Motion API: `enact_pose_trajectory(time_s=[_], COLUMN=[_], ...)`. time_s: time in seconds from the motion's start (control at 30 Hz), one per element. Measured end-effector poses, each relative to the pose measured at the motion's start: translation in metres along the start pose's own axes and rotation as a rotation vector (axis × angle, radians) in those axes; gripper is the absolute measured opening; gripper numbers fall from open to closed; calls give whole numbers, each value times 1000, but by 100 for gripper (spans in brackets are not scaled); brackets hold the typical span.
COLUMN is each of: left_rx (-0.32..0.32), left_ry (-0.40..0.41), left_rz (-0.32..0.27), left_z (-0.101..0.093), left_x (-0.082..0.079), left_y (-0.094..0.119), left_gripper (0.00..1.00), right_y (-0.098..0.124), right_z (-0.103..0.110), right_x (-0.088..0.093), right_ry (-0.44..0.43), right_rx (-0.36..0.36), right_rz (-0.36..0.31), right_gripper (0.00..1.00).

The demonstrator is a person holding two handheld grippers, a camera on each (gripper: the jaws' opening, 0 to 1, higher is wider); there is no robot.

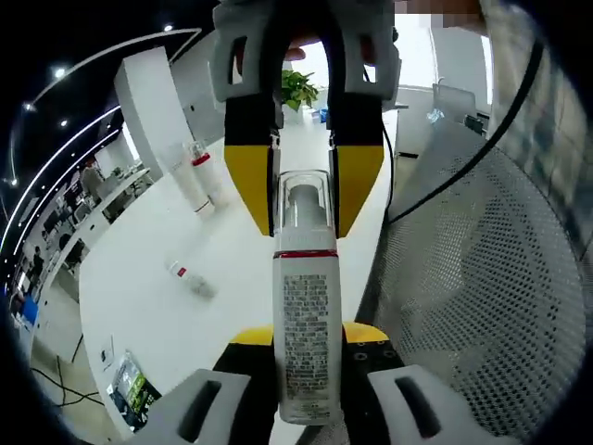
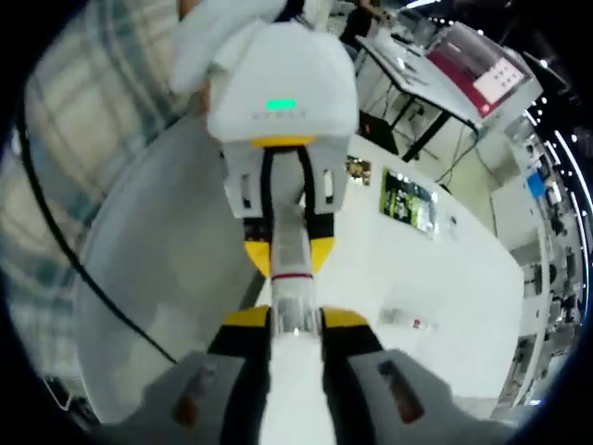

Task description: Arrange the skincare products in the storage area until every visible bottle or jar stands upright without overlapping.

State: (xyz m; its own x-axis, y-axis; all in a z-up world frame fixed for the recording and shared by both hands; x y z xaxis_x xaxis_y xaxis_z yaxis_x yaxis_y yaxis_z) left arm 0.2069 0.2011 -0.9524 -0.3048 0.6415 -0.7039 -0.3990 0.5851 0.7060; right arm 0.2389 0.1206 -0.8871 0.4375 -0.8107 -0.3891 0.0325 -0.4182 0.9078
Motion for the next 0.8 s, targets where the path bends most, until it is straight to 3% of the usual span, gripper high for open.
enact_pose_trajectory(time_s=[0.27,0.53,0.67,0.8], left_rx=[65,77,101,112], left_ry=[40,80,130,178], left_rz=[7,3,-13,-33], left_z=[-6,-5,-5,-2], left_x=[1,2,0,-2], left_y=[-1,0,1,2], left_gripper=[22,22,22,22], right_y=[-4,-8,-6,-1], right_z=[6,7,4,6], right_x=[6,12,16,21], right_ry=[-60,-114,-209,-385], right_rx=[-15,48,55,62], right_rz=[-14,-78,-130,-235], right_gripper=[18,20,26,33])
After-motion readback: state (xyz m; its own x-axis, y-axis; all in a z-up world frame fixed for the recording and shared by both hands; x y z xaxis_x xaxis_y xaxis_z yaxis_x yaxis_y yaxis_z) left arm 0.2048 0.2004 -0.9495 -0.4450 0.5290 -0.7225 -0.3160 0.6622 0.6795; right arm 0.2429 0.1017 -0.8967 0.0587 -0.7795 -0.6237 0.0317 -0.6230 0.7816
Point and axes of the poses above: the point that each gripper's makers call its tool centre point, and the gripper's own axes: y roughly backward along the fingers, z roughly to its left, x roughly out of its underside, the point moved 6 cm from there along y, roughly backward along the fingers, and after that the axes turned 2 degrees about y, right-handed, at the moved point
